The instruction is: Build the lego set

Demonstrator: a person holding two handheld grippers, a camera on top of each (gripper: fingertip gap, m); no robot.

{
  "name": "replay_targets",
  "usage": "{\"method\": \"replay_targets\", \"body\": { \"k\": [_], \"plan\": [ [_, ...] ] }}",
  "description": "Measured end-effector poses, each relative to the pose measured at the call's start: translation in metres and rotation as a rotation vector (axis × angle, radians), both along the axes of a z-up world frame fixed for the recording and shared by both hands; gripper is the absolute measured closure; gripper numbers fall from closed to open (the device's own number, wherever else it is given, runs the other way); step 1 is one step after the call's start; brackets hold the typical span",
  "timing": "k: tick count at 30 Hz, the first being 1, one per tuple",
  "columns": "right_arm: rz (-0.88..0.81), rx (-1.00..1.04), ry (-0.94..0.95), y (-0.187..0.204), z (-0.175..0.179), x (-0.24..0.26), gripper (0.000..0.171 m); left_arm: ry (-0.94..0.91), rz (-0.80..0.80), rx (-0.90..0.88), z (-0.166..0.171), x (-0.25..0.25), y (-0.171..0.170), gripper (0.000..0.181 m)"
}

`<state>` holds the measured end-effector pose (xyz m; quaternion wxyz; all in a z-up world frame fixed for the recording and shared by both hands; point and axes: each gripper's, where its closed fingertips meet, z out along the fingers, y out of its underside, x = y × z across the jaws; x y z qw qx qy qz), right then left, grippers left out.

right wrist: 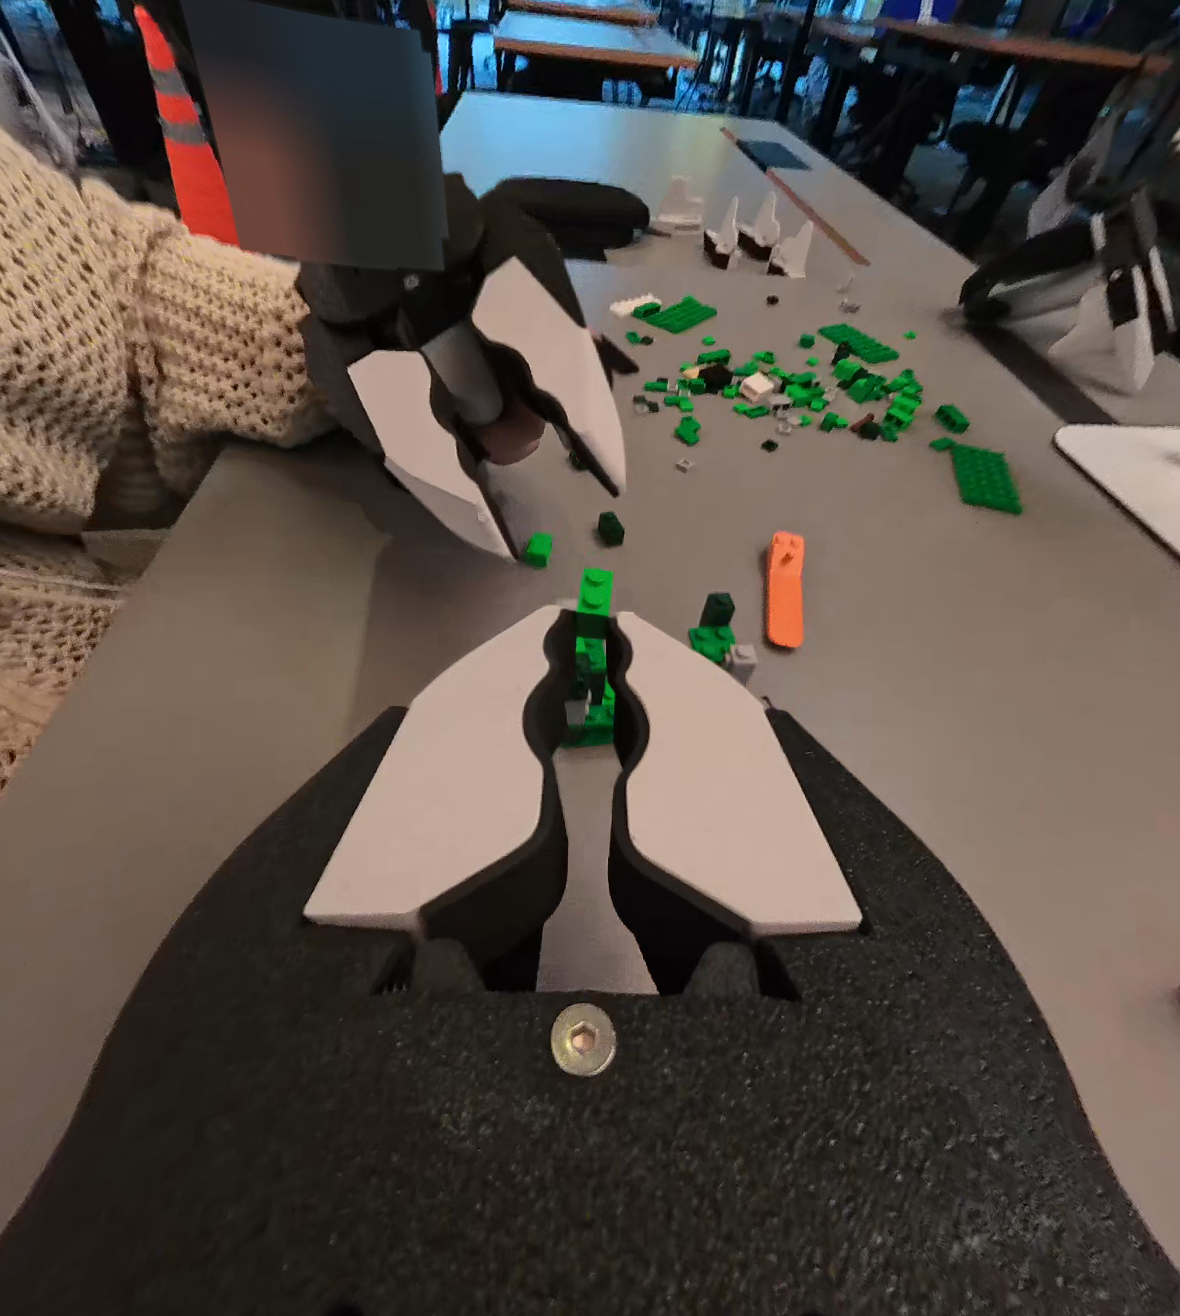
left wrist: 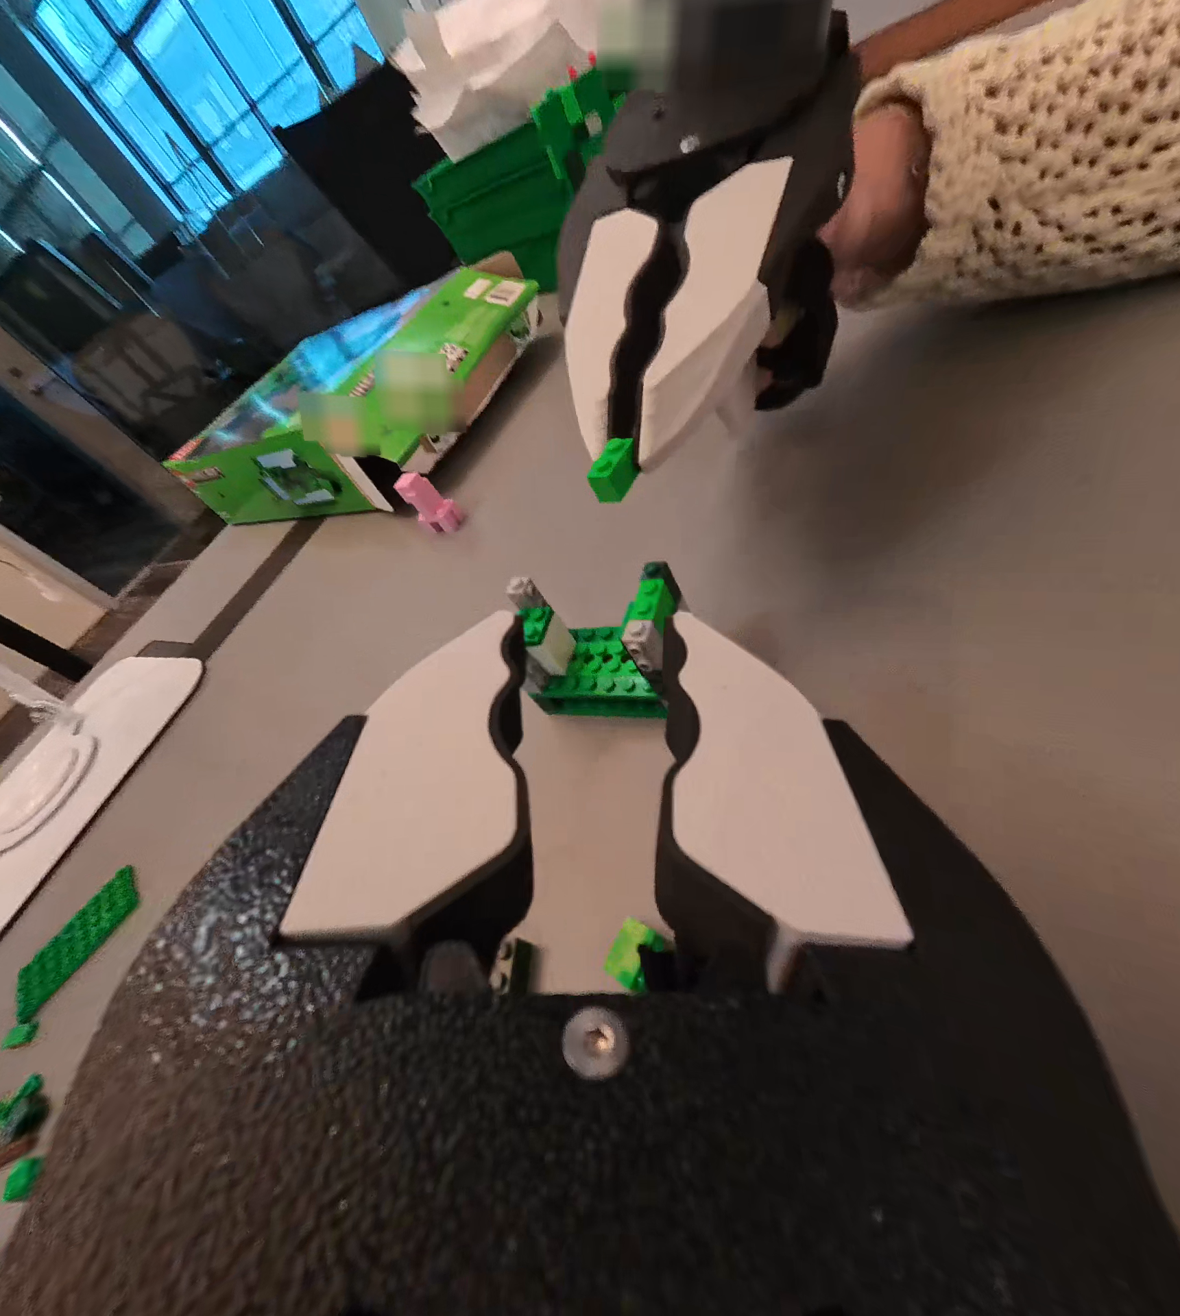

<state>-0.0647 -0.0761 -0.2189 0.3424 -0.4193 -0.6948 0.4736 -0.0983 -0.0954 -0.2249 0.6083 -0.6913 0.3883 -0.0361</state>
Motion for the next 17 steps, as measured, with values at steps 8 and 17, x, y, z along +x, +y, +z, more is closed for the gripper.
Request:
{"method": "replay_targets", "body": {
  "k": [8,17],
  "plan": [
    [0.055,0.038,-0.029,-0.006,-0.016,-0.003,0.164,-0.017,-0.055,-0.139,-0.022,0.015,0.006,0.144],
    [0.125,-0.012,-0.037,-0.007,-0.022,-0.006,0.164,-0.016,-0.050,-0.199,-0.032,0.021,0.016,0.159]
  ]
}}
